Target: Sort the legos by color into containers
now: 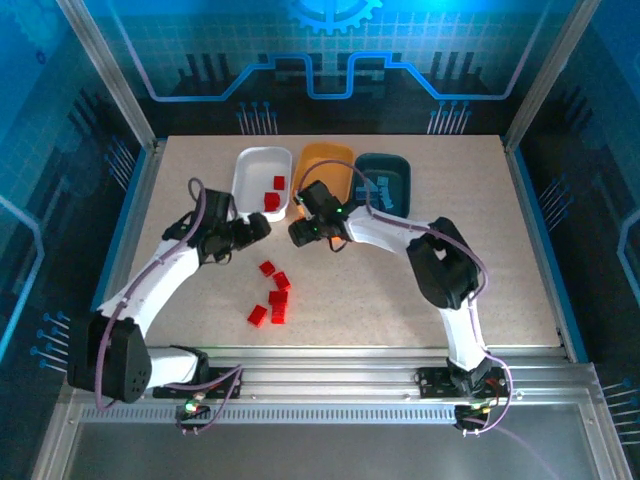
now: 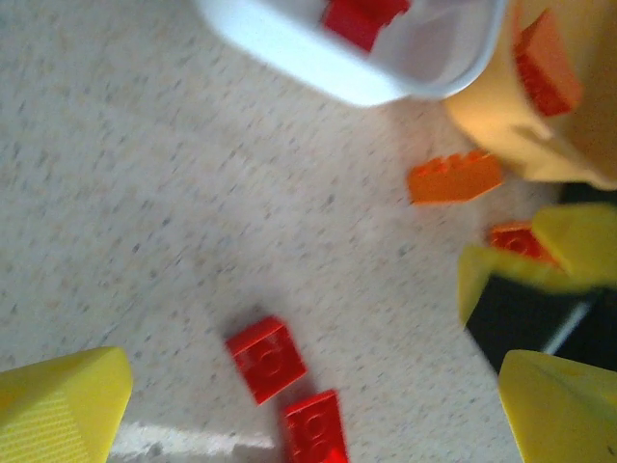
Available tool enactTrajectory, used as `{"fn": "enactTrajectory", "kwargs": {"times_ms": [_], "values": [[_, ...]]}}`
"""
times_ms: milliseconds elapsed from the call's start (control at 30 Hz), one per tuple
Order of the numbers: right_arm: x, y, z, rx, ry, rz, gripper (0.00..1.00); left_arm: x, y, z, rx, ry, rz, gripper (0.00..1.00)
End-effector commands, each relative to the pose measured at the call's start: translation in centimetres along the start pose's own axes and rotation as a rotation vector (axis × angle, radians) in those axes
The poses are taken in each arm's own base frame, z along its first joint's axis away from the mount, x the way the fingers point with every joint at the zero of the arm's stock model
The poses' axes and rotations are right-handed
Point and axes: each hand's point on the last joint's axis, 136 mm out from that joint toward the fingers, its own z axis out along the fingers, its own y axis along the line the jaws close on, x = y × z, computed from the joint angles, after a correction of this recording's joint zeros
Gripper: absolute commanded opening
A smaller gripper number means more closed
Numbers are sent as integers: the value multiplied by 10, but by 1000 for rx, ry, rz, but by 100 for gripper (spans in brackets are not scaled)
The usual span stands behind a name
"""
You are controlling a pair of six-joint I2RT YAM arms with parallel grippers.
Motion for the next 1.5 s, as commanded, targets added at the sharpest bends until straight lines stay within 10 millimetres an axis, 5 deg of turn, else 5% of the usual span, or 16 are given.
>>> {"fn": "enactTrajectory", "kwargs": {"times_ms": [0, 533, 933, 1233, 1467], "values": [[11, -2, 17, 0, 78, -15, 76, 1, 1, -8, 56, -20, -31, 99], [-3, -11, 51, 66, 88, -10, 68, 2, -2, 3, 97, 19, -34, 99], [-1, 1, 52, 43, 79, -32, 37, 2, -2, 9, 93, 32, -41, 99], [-22, 20, -11, 40, -49, -71, 32, 9, -3, 12, 117, 57, -59, 99], [-60, -21, -54, 96, -140, -24, 33, 35, 12, 24, 101, 118, -86, 99]]}}
